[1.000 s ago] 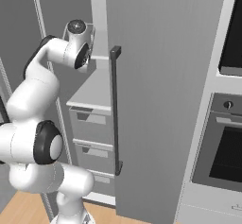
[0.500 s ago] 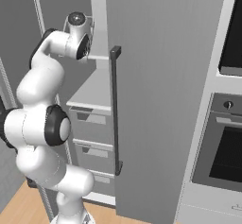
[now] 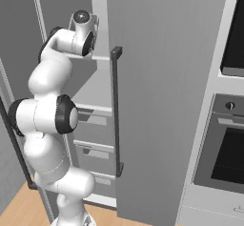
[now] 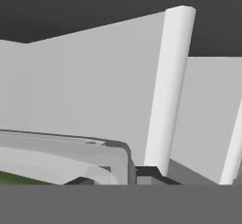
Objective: Take the meat container that has the chicken drumstick and place it on the second highest rack of the freezer. Then take the vegetable container that has the corn and cucumber and place it on the highest rack of the freezer.
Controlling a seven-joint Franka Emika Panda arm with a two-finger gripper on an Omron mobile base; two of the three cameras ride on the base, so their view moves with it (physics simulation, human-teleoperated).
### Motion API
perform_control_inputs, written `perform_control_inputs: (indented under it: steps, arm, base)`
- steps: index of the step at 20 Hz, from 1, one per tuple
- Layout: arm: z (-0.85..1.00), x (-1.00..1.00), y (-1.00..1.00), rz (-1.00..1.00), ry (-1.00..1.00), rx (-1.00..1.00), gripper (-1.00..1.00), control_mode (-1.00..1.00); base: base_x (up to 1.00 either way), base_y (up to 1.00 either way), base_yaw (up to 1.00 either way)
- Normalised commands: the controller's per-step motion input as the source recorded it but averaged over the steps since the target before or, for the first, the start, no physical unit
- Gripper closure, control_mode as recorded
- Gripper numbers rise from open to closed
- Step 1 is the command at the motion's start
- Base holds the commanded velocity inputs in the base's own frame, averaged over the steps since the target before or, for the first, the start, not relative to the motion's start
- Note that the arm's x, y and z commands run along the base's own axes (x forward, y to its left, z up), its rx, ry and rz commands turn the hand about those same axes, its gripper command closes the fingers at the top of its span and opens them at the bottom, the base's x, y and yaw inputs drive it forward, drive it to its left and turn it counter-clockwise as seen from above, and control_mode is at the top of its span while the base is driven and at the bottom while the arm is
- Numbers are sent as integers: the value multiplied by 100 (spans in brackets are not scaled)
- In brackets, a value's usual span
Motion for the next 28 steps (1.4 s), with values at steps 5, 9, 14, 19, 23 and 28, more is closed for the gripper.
perform_control_inputs:
  steps: [5,9,14,19,23,28]
  arm:
    - [-6,28,0,-12,-2,0,-100,-100]
    - [-18,12,5,-12,-8,0,-100,-100]
    - [-16,0,0,-1,-19,9,-100,-100]
    - [26,-66,-14,4,-31,5,-100,-100]
    - [72,-86,-67,25,-28,3,-100,-100]
    - [28,-100,-39,46,-13,-1,-100,-100]
  base:
    - [0,0,0]
    - [0,0,0]
    - [0,0,0]
    - [0,0,0]
    - [0,0,0]
    - [0,0,0]
